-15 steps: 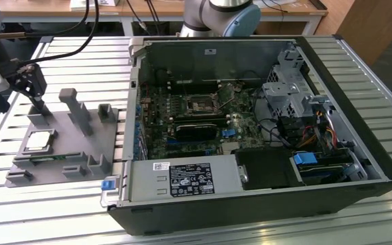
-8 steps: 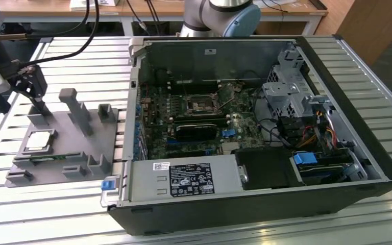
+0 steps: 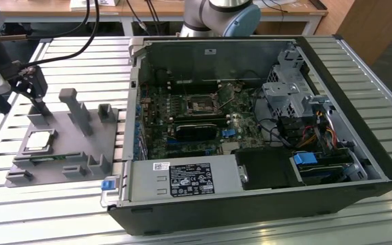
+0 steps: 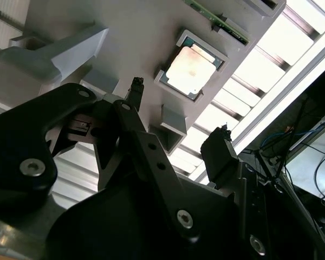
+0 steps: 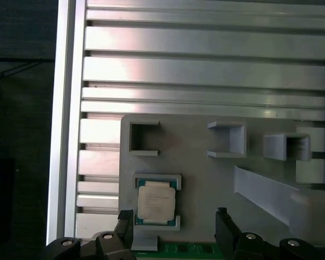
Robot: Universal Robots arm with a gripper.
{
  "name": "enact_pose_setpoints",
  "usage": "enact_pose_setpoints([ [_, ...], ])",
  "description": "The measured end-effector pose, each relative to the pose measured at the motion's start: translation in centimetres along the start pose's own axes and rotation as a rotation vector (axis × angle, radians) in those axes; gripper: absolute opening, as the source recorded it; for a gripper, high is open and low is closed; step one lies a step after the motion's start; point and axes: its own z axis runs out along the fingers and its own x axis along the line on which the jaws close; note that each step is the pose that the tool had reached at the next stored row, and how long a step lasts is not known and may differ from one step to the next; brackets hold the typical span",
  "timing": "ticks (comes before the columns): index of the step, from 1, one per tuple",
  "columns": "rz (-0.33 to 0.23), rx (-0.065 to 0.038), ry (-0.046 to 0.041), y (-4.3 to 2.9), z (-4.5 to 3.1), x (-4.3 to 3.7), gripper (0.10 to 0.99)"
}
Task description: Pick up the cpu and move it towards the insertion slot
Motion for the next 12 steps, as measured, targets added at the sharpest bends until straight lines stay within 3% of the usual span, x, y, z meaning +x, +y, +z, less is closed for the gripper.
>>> enact_pose_setpoints([
  [12,0.000,0.000,0.0001,-0.02,0.40,0.02,0.706],
])
